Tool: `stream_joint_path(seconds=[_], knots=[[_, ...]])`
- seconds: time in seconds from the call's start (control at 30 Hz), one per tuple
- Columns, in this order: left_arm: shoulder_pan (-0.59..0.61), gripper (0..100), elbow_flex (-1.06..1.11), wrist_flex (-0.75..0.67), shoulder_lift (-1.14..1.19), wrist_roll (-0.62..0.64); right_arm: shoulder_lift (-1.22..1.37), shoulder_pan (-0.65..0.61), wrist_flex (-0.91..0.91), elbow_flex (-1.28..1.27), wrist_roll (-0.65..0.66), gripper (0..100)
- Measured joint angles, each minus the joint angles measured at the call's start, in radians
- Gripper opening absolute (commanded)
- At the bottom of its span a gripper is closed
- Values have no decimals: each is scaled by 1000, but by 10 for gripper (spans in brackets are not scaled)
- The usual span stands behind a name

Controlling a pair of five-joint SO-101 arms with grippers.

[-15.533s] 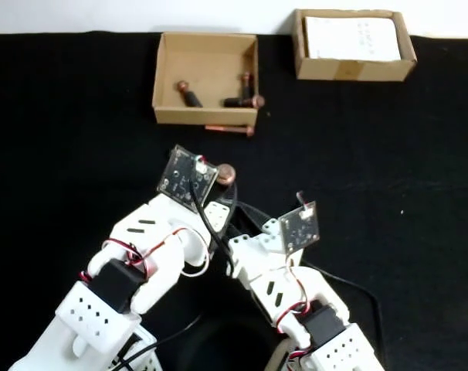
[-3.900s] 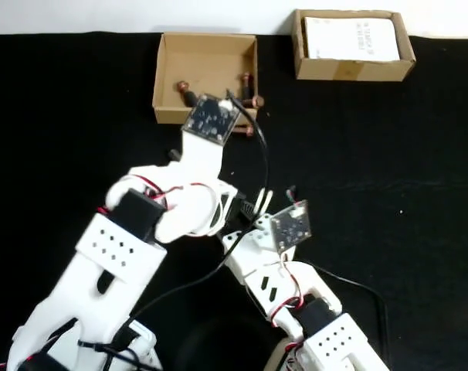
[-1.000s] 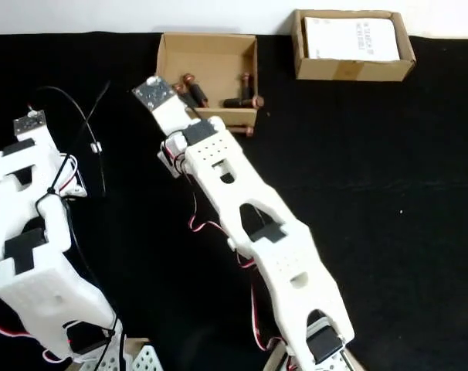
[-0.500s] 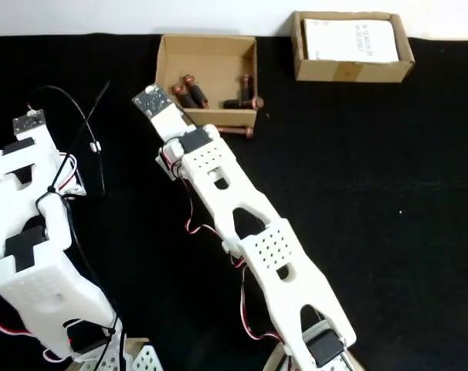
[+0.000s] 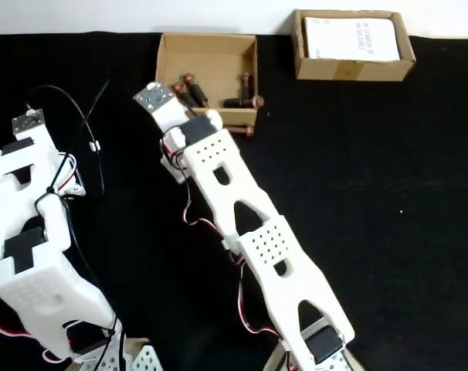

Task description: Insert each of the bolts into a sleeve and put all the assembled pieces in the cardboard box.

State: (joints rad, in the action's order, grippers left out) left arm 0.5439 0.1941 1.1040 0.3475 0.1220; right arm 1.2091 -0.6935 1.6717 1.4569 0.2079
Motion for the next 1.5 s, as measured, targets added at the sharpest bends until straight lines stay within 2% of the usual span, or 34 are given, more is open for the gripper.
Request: stream_joint_path(seconds=[0.27, 0.43, 0.5, 0.77, 1.03, 1.3, 1.37, 1.5], knots=[[0, 140, 0, 0, 0, 0, 3, -9, 81, 31, -69, 38], [0, 140, 0, 0, 0, 0, 5, -38, 83, 31, -80, 190], [0, 140, 0, 0, 0, 0, 5, -40, 83, 31, -80, 211], [0, 140, 0, 0, 0, 0, 5, -40, 83, 29, -80, 205], [0, 140, 0, 0, 0, 0, 2, -40, 83, -146, -80, 205], [0, 140, 0, 0, 0, 0, -3, -35, 63, -175, -80, 200], [0, 140, 0, 0, 0, 0, -3, -35, 55, -175, -75, 161], [0, 140, 0, 0, 0, 0, -3, -21, 55, -175, 28, 33]])
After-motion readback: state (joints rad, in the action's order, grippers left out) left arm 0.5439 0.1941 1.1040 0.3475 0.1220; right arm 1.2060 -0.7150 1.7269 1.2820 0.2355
